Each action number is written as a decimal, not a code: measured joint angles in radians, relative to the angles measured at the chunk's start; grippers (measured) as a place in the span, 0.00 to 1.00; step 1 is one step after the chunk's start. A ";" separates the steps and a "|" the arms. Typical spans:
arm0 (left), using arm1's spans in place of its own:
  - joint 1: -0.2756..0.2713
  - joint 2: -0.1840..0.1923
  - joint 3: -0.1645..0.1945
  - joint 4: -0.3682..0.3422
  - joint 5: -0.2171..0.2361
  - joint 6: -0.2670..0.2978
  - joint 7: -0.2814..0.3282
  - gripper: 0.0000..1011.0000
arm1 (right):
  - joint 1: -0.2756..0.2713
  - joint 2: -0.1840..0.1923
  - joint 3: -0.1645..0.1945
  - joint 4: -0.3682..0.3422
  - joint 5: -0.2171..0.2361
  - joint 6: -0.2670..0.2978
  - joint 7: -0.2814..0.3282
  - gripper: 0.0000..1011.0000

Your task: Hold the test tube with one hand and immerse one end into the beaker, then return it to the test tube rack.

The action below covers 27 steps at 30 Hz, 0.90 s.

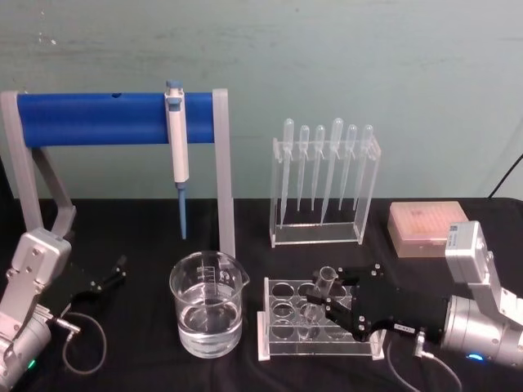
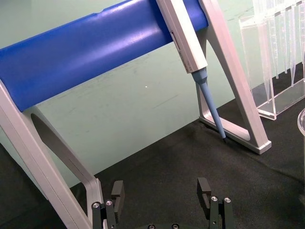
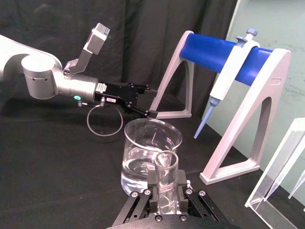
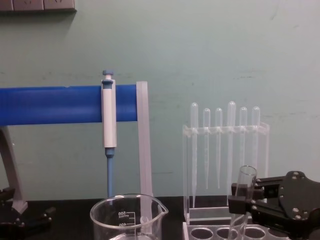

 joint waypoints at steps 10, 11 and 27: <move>0.000 0.000 0.000 0.000 0.000 0.000 0.000 0.99 | 0.002 0.009 0.009 -0.013 -0.001 0.008 -0.011 0.22; 0.000 0.000 0.000 0.000 0.000 0.000 0.000 0.99 | 0.004 0.010 0.010 -0.015 -0.001 0.010 -0.012 0.22; 0.000 0.000 0.000 0.000 0.000 0.000 0.000 0.99 | 0.048 0.028 0.037 -0.090 0.057 0.133 -0.040 0.22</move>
